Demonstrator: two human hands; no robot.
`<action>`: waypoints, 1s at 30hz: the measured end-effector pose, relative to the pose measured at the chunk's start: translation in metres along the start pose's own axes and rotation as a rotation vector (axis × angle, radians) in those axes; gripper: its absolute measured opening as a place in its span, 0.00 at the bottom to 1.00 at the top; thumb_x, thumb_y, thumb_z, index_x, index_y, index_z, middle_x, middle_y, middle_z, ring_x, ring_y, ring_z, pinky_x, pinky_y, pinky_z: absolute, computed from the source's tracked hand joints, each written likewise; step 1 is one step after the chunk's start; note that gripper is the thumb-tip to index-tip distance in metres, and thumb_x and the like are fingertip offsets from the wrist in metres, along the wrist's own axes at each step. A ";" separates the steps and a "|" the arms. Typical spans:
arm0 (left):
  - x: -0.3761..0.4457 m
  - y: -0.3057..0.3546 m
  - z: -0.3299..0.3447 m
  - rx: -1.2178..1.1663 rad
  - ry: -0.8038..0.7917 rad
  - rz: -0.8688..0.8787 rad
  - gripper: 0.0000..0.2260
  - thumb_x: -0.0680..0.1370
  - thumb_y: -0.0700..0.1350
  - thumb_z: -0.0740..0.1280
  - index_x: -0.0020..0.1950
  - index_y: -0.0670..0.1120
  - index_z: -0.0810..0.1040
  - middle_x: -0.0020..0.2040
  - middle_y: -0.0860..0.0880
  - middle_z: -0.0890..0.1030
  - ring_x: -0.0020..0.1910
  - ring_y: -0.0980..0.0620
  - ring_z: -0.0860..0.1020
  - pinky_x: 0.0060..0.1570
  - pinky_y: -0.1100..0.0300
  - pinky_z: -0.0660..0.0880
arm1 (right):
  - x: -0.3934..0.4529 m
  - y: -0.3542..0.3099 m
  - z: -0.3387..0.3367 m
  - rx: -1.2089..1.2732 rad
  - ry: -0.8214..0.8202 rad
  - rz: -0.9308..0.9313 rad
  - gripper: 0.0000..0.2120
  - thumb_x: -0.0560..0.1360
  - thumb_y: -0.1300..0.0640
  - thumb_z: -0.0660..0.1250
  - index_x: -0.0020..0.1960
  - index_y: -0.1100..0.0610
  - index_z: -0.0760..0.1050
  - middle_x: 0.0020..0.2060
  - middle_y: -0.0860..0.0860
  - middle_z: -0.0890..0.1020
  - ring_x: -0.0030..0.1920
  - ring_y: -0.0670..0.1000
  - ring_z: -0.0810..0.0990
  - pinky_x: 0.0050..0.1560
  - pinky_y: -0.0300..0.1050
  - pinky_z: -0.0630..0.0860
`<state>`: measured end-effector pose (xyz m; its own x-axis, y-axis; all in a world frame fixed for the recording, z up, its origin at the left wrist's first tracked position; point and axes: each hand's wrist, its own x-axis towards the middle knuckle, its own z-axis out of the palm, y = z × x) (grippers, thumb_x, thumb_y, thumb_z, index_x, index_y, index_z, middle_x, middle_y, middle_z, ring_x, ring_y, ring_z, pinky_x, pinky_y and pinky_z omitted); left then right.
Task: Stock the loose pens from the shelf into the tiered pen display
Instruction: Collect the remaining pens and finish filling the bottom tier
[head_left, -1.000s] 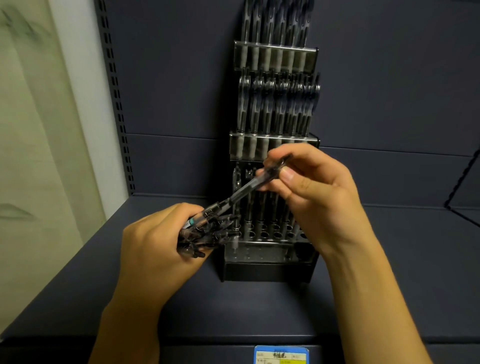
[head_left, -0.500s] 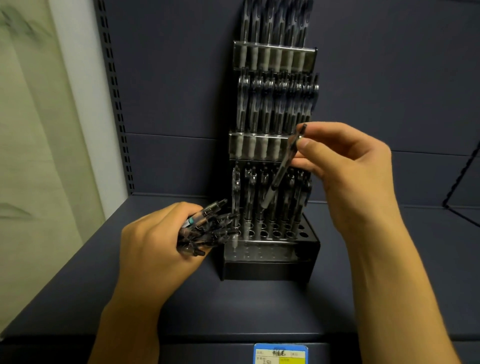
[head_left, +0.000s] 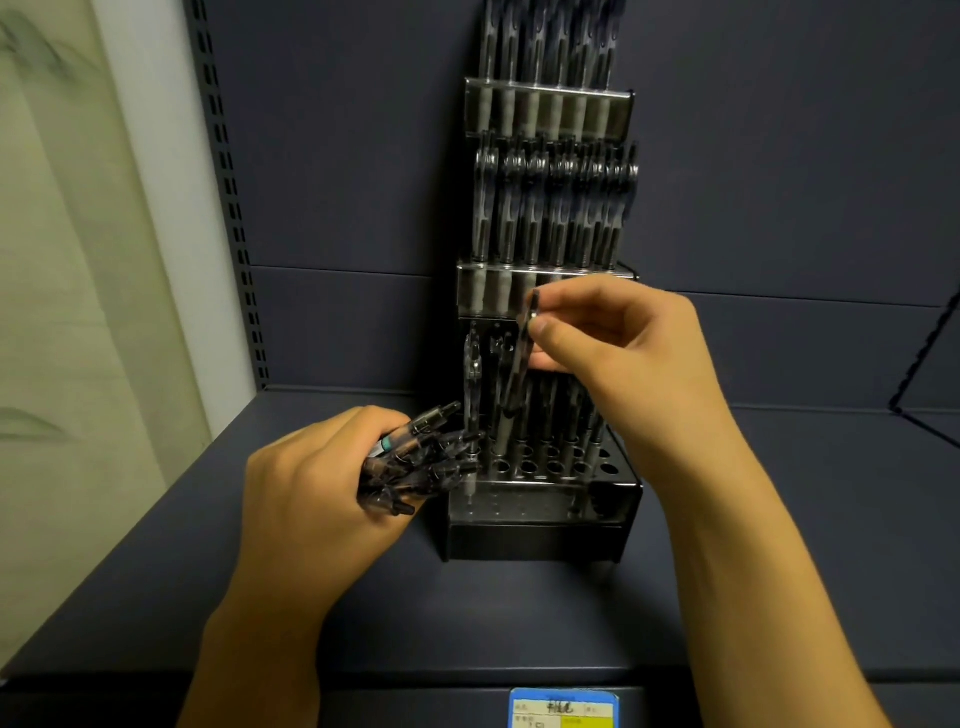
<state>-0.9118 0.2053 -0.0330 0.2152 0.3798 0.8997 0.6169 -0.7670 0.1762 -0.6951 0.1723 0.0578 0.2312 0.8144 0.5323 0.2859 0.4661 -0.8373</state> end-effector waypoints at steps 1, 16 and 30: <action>0.000 0.001 0.000 0.001 0.001 0.002 0.03 0.70 0.39 0.73 0.41 0.45 0.82 0.32 0.52 0.76 0.29 0.50 0.73 0.27 0.50 0.72 | 0.000 0.002 0.001 -0.051 -0.009 0.006 0.07 0.75 0.66 0.74 0.47 0.56 0.85 0.39 0.53 0.87 0.43 0.52 0.87 0.50 0.51 0.85; 0.000 0.000 0.000 -0.016 -0.002 0.013 0.03 0.71 0.39 0.74 0.41 0.45 0.81 0.32 0.52 0.75 0.28 0.50 0.73 0.27 0.50 0.72 | -0.014 0.001 0.008 -0.490 -0.039 0.026 0.06 0.74 0.56 0.75 0.50 0.47 0.86 0.32 0.40 0.85 0.38 0.37 0.84 0.47 0.28 0.79; -0.001 0.001 0.001 0.017 0.001 0.021 0.02 0.71 0.42 0.74 0.42 0.46 0.83 0.34 0.52 0.78 0.30 0.50 0.76 0.28 0.51 0.73 | -0.033 -0.012 0.011 -0.256 -0.383 -0.107 0.06 0.73 0.54 0.77 0.49 0.54 0.87 0.39 0.47 0.87 0.43 0.46 0.86 0.48 0.43 0.83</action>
<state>-0.9103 0.2052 -0.0341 0.2274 0.3631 0.9036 0.6247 -0.7662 0.1507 -0.7166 0.1434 0.0485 -0.1584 0.8575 0.4894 0.5204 0.4938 -0.6967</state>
